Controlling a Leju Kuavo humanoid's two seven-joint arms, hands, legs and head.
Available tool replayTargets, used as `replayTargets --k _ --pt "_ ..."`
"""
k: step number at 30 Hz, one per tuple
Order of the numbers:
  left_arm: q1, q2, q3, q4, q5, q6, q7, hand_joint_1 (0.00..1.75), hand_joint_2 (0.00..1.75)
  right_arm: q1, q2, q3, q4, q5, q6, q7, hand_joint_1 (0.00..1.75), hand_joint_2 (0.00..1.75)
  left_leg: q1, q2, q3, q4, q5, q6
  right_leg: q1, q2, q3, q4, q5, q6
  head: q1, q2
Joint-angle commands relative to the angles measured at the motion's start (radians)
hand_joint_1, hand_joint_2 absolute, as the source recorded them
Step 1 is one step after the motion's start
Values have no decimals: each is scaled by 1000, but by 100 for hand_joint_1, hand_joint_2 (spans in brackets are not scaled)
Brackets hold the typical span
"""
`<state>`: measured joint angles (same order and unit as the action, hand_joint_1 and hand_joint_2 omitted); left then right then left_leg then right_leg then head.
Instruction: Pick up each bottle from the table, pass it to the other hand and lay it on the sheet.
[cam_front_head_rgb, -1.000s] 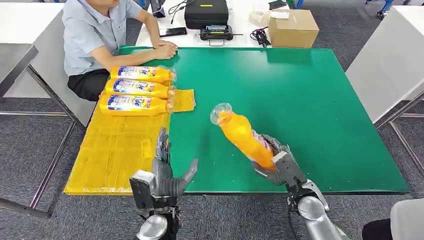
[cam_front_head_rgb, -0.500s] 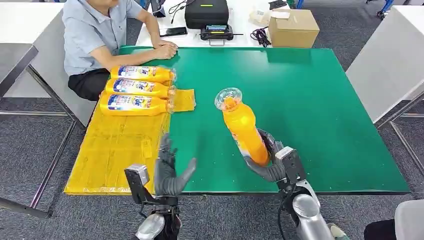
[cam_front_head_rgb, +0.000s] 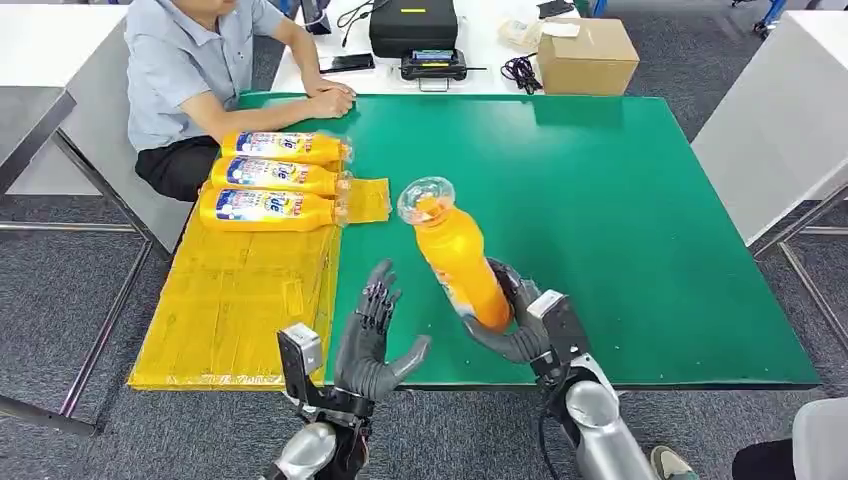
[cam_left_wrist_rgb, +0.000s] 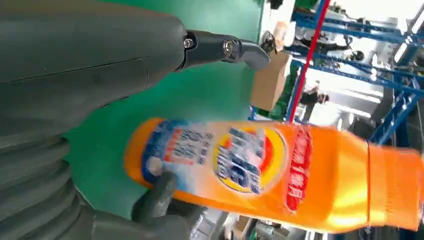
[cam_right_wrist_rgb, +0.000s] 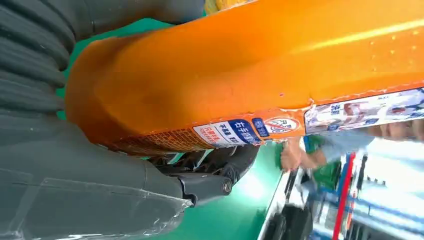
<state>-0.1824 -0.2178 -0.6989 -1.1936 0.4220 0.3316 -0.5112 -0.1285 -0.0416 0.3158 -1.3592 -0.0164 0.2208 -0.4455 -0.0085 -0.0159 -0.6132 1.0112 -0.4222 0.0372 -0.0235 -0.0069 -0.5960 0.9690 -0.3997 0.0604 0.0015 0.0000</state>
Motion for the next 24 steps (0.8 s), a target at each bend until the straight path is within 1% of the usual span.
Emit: replayTargets --k 1,4,5,6,7,10,19,20,21,22,23,24 --pt "-70 17 0 52 -21 -44 19 0 175 -74 -39 117 87 26 43 -2 175 175 1 3 3 0 -1 -2 1 2 3 -1 0 -2 0 0" --pt "-77 10 8 56 -29 -31 20 0 175 -85 -44 139 93 61 32 4 175 175 2 3 5 0 -2 -3 2 3 4 -1 -1 -3 0 0" --pt "-77 -15 46 63 -8 15 27 0 175 -83 -37 156 92 72 35 9 175 175 1 3 3 0 -1 -2 1 2 2 -1 0 -2 0 0" --pt "-85 -18 49 60 -3 16 30 0 175 -76 -29 166 82 72 35 8 175 175 2 4 5 0 -2 -2 2 3 4 -1 -1 -3 0 0" --pt "-86 -22 57 53 13 19 40 0 175 -69 -33 182 59 87 25 5 175 175 1 2 2 0 -1 -2 1 1 2 0 0 -2 0 0" --pt "-86 -20 59 20 31 27 47 0 175 -64 -42 201 30 104 -1 13 175 175 2 3 3 1 -2 -2 2 2 3 0 -1 -3 0 0" --pt "-95 -19 49 8 58 31 46 0 175 -77 -41 199 85 99 -12 17 175 175 1 2 3 0 -1 -2 1 1 2 0 -1 -2 0 0" --pt "-96 -18 48 9 58 30 46 131 175 -77 -41 198 85 99 -13 16 175 175 2 3 4 0 -2 -3 2 2 3 0 -1 -3 0 0" --pt "-96 -18 48 9 58 30 46 131 175 -77 -41 198 85 99 -13 16 175 175 1 2 2 0 -1 -2 1 1 2 0 0 -2 0 0" --pt "-96 -16 47 6 55 28 36 175 175 -78 -42 196 86 96 -14 15 175 175 2 3 4 1 -2 -3 2 2 4 0 -1 -3 0 0" --pt "-96 -15 46 5 55 27 34 175 175 -79 -42 194 87 95 -14 15 175 175 1 2 3 0 -1 -2 1 1 2 0 -1 -2 0 0" --pt "-96 -15 46 5 55 27 34 175 175 -79 -42 194 87 95 -14 15 175 175 2 3 4 1 -2 -3 2 2 4 0 -1 -3 0 0"
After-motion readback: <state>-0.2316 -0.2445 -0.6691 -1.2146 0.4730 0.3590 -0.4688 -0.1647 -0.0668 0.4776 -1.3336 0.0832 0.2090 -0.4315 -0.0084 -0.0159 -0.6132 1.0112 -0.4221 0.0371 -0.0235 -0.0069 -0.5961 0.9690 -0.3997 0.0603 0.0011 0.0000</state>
